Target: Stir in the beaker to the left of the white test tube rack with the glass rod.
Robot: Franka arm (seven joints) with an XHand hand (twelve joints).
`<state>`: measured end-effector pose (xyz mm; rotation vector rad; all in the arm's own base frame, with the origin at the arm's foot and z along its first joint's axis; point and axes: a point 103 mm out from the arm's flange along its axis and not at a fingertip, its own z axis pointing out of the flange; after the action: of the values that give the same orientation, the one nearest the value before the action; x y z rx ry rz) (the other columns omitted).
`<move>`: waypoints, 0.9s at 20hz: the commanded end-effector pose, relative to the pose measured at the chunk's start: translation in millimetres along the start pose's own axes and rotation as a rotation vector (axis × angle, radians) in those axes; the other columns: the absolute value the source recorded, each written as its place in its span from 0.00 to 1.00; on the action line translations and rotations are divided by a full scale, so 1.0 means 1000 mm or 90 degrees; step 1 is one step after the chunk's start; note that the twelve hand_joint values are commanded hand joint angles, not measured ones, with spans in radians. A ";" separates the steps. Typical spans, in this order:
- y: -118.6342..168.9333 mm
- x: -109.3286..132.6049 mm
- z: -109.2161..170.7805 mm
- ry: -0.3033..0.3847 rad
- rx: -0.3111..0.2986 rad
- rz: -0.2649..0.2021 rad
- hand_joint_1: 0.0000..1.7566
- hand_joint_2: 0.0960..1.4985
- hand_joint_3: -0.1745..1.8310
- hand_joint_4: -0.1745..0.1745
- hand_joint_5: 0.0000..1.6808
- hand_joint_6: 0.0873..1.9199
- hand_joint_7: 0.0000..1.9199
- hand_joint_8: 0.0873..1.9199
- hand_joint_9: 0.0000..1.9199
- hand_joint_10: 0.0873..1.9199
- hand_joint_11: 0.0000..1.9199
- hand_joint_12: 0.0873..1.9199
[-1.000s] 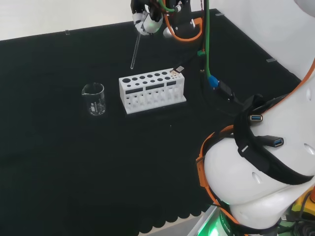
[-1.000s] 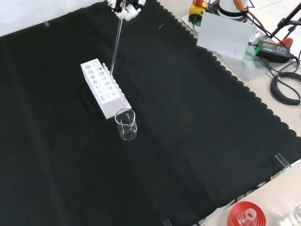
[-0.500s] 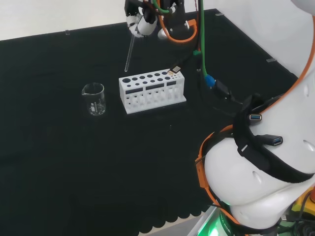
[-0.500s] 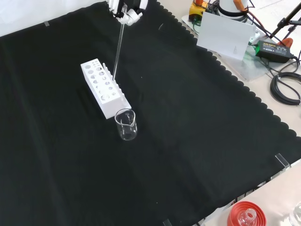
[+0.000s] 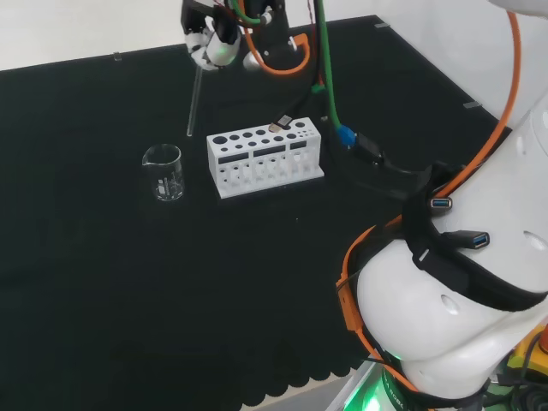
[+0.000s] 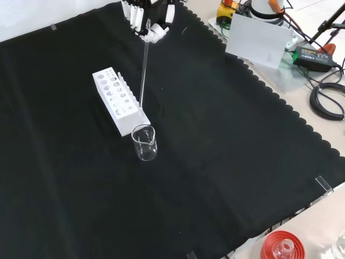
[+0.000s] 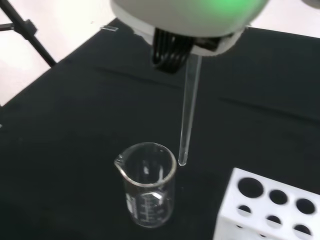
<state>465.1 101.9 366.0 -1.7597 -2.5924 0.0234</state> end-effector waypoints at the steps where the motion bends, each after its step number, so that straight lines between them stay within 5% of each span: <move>1: 0.015 0.022 -0.003 0.005 -0.001 -0.032 0.75 0.35 0.51 0.00 0.69 0.45 0.64 0.45 0.90 0.27 0.83 0.35; 18: 0.036 0.045 0.008 0.014 0.013 -0.071 0.75 0.35 0.52 0.00 0.69 0.45 0.64 0.45 0.90 0.26 0.83 0.35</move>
<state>480.0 153.8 361.8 -1.6194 -2.6568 0.0251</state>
